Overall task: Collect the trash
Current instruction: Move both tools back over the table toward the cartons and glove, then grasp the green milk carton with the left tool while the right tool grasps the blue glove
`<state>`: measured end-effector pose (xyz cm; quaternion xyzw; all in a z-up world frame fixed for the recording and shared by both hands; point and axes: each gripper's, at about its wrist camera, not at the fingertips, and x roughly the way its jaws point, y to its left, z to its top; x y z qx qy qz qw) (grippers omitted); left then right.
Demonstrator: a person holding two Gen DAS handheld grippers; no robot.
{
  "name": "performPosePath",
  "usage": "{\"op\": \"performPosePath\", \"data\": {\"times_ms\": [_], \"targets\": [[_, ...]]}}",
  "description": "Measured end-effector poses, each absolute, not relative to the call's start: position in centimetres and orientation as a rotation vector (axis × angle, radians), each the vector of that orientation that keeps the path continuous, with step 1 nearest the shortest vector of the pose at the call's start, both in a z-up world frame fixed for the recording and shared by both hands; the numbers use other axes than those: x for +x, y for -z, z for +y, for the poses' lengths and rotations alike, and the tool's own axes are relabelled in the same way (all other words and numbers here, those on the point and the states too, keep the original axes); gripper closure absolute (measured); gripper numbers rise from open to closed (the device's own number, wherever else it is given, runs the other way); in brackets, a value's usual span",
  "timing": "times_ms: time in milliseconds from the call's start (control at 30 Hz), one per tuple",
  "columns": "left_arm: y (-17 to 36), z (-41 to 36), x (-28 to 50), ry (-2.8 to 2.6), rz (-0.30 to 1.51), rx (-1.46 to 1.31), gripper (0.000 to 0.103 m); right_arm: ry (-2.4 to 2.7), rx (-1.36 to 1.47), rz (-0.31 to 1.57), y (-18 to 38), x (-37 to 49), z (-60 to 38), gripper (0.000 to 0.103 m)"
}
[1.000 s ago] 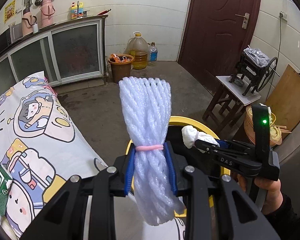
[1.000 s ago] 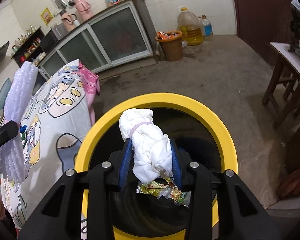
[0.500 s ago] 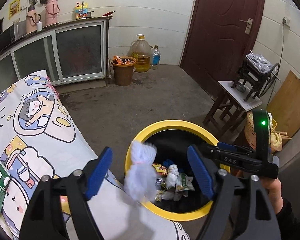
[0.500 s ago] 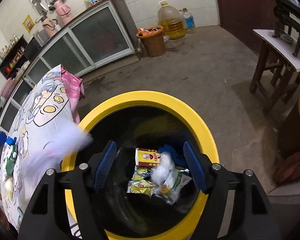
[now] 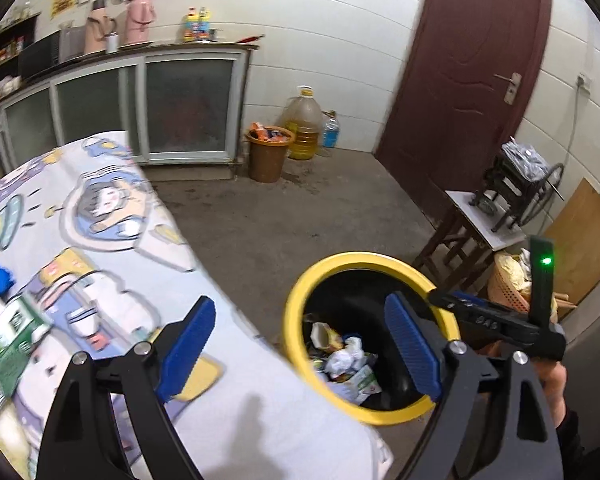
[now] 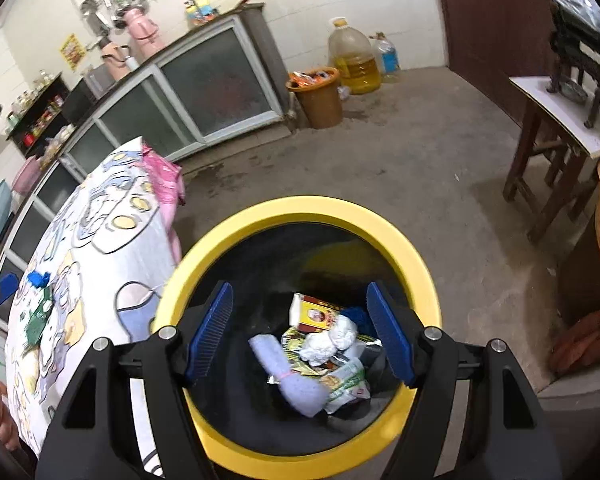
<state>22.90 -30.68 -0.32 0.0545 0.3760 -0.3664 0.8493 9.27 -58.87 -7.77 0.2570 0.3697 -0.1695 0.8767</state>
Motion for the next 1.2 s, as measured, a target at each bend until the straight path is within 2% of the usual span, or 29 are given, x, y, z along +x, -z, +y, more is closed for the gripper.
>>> {"op": "performPosePath", "data": {"times_ms": [300, 367, 633, 767, 900, 1200], "targets": [[-0.5, -19.2, 23.7, 0.634, 0.729, 0.095, 0.019, 0.222, 0.444, 0.753, 5.5, 11.8, -54.1, 0.036], [-0.7, -16.1, 23.7, 0.602, 0.714, 0.094, 0.016, 0.176, 0.427, 0.750, 5.0, 12.5, -52.6, 0.036], [-0.9, -4.8, 23.2, 0.459, 0.677, 0.130, 0.014, -0.065, 0.245, 0.734, 2.7, 15.7, -43.7, 0.036], [-0.3, -0.9, 23.5, 0.382, 0.702, 0.123, 0.014, -0.150, 0.155, 0.730, 2.0, 17.1, -38.9, 0.035], [0.2, 2.6, 23.7, 0.327, 0.721, 0.069, 0.008, -0.232, 0.111, 0.748, 1.6, 18.8, -34.8, 0.034], [2.2, 7.4, 25.9, 0.272, 0.790, -0.022, 0.008, -0.328, 0.105, 0.827, 2.0, 23.1, -28.0, 0.034]]}}
